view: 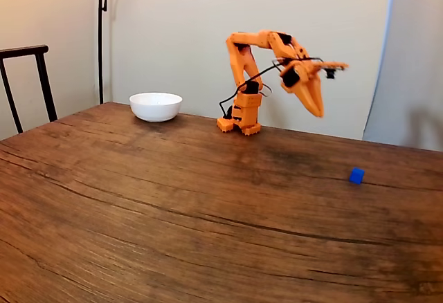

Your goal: Grasp the cube and drop it in the bowl

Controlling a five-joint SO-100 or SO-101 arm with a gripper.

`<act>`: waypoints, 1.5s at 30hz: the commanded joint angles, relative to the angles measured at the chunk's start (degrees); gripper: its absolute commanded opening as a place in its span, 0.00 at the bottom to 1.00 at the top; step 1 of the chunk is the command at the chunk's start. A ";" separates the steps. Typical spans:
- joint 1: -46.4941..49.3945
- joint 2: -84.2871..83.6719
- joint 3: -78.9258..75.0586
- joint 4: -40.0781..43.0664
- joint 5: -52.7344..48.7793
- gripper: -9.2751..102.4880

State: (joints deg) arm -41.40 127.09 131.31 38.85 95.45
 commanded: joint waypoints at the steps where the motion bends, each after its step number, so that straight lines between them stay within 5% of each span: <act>1: -1.41 -4.04 -3.08 -5.54 -0.09 0.08; 28: -6.68 -26.54 -4.31 -37.00 -0.35 0.08; 41: -9.49 -35.86 -9.05 -37.79 -0.79 0.08; 45: -9.58 -35.86 -8.79 -37.79 -1.67 0.17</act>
State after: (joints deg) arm -51.15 90.70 124.19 2.20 94.66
